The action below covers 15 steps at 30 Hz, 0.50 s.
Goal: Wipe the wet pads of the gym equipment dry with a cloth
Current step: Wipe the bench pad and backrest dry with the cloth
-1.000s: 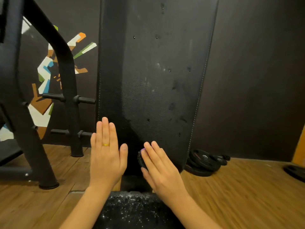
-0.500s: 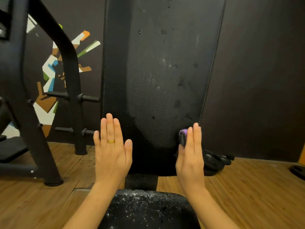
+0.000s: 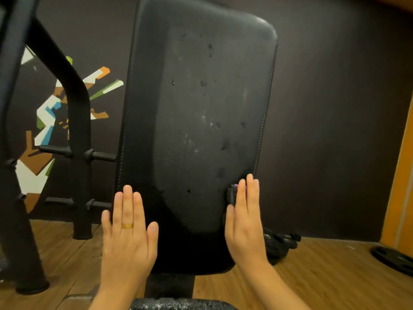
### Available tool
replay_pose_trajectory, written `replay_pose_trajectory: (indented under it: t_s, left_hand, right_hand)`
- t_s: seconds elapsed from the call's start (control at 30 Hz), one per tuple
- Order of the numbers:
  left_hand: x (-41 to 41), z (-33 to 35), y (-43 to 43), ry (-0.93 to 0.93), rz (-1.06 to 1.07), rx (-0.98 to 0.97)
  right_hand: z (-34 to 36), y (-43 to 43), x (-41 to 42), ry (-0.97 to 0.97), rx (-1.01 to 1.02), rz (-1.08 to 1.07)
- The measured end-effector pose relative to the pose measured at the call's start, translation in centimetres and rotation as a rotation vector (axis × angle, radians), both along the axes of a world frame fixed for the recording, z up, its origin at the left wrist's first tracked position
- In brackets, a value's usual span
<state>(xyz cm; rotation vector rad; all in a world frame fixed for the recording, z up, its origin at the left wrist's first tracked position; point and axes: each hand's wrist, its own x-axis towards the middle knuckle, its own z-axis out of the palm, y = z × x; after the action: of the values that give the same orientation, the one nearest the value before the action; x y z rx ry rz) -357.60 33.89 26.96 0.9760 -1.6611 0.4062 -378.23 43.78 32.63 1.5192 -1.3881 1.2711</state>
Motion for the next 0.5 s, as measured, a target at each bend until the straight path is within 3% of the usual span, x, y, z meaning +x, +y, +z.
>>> replay_pose_trajectory:
  t_s: [0.23,0.37,0.5]
  left_hand:
    - [-0.1,0.2,-0.2,0.000,0.005,-0.006]
    - [0.1,0.2,0.3,0.007,-0.010,0.035]
    - [0.2,0.4,0.5,-0.014,-0.038,0.059]
  right_hand:
    - [17.1,-2.7,-0.8,-0.001,-0.095,-0.072]
    - [15.5,-3.0,-0.3,-0.047,-0.146,-0.086]
    - [11.2,-1.8,-0.7,0.017,-0.042,-0.088]
